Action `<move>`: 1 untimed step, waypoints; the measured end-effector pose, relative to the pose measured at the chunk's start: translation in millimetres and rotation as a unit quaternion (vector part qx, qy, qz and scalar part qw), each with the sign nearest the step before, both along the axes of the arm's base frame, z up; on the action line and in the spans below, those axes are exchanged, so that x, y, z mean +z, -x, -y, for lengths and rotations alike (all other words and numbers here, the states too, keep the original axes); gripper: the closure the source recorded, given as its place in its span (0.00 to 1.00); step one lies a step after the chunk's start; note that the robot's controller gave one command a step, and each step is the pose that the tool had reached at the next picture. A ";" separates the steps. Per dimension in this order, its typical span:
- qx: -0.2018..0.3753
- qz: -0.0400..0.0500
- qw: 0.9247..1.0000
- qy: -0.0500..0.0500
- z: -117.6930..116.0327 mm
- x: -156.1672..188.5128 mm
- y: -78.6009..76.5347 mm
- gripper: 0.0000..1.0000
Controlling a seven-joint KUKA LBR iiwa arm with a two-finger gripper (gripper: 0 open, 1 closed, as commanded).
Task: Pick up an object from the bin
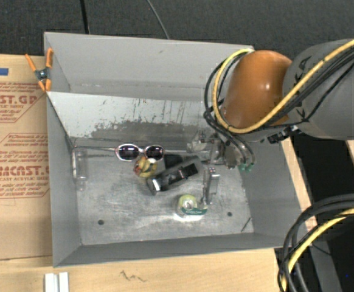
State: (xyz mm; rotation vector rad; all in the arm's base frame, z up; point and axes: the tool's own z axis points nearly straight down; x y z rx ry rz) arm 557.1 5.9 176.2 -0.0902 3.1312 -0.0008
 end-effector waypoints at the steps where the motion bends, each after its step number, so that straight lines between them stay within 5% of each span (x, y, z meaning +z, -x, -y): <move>1: 0.053 -0.001 0.999 0.000 -16.6 -58.9 -11.5 0.00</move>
Offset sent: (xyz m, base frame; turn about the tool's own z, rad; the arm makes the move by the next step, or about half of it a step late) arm 0.0329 0.0341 -0.1008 0.0783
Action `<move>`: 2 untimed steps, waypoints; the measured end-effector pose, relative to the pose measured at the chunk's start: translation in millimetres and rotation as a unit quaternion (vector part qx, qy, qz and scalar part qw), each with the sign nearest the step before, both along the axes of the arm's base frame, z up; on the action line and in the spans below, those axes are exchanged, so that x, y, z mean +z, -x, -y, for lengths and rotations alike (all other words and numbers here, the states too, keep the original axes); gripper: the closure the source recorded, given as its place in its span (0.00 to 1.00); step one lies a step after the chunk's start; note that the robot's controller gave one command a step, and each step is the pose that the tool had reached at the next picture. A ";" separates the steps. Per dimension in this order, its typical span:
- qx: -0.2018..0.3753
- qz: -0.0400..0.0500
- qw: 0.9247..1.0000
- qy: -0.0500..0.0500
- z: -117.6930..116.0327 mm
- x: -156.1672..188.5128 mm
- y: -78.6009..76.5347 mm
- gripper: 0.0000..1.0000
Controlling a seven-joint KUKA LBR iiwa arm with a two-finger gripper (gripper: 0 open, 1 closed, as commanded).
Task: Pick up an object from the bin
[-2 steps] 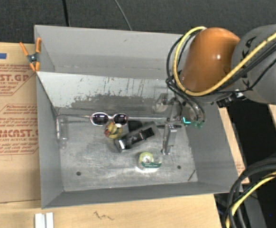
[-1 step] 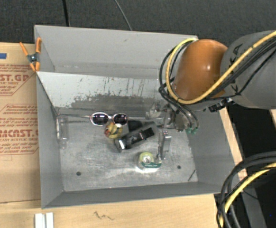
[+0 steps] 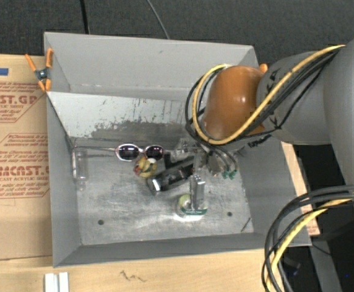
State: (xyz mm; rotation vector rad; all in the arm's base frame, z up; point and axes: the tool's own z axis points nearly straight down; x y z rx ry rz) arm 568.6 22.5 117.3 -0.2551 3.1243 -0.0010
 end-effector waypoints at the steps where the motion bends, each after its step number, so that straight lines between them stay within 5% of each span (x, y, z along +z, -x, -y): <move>1: -0.030 -0.004 1.000 -0.001 -10.5 -33.2 -10.3 0.00; 2: 0.117 0.010 0.993 -0.004 8.4 -38.8 7.1 1.00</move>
Offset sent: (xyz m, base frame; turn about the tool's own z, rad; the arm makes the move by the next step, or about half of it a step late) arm -0.0151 -0.0152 -0.0473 -0.2344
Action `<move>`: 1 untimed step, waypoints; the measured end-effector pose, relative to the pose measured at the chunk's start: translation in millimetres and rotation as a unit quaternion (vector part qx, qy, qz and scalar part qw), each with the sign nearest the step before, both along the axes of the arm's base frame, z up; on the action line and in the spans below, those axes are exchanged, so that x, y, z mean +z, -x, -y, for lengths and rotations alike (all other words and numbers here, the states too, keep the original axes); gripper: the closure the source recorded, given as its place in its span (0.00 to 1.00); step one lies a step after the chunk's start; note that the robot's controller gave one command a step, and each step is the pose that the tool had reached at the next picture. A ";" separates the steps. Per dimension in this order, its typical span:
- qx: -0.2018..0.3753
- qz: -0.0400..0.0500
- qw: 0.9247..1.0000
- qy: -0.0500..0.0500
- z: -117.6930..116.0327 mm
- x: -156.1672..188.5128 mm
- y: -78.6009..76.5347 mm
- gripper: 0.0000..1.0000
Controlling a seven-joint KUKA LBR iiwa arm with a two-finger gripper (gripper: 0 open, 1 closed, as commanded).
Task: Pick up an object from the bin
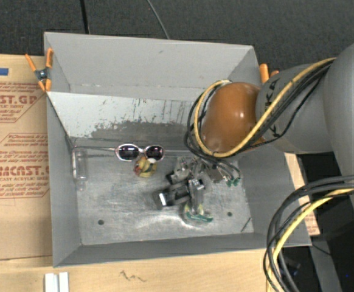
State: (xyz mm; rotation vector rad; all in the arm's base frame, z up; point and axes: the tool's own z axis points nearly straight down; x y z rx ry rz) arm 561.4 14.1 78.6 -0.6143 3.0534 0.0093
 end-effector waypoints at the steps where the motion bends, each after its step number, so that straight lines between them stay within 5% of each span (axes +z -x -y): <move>1: 0.000 0.000 1.000 0.000 0.0 -0.1 0.0 1.00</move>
Offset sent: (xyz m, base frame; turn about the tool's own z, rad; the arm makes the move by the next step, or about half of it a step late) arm 0.0050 -0.0164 0.1875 -0.0846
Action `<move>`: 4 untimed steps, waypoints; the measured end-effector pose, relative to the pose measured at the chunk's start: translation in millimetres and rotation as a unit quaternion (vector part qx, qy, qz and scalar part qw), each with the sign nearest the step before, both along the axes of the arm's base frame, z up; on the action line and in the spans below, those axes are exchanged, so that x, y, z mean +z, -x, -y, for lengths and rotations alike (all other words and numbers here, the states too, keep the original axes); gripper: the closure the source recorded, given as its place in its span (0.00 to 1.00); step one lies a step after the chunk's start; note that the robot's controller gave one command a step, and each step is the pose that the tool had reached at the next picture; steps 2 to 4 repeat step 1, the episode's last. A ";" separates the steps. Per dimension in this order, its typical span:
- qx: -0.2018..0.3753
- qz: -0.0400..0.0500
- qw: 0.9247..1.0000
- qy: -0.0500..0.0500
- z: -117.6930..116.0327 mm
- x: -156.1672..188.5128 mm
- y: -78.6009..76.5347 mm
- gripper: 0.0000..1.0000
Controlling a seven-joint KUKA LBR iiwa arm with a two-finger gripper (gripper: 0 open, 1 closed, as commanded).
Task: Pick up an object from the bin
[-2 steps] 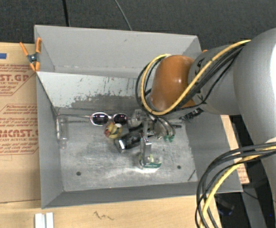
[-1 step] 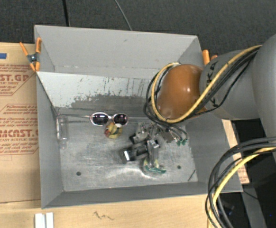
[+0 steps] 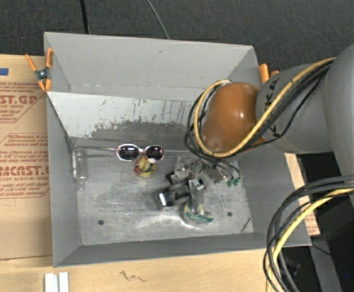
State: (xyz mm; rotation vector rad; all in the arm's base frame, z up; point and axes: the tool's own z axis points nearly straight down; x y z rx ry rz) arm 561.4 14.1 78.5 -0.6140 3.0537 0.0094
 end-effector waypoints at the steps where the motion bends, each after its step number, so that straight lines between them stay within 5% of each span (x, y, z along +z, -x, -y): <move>1: 0.042 -0.011 0.999 0.006 15.5 187.8 -5.0 1.00; 4: 0.042 -0.011 0.999 0.006 15.5 187.8 -5.0 1.00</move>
Offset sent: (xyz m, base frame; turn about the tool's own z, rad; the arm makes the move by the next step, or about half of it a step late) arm 0.0000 0.0000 0.0000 0.0000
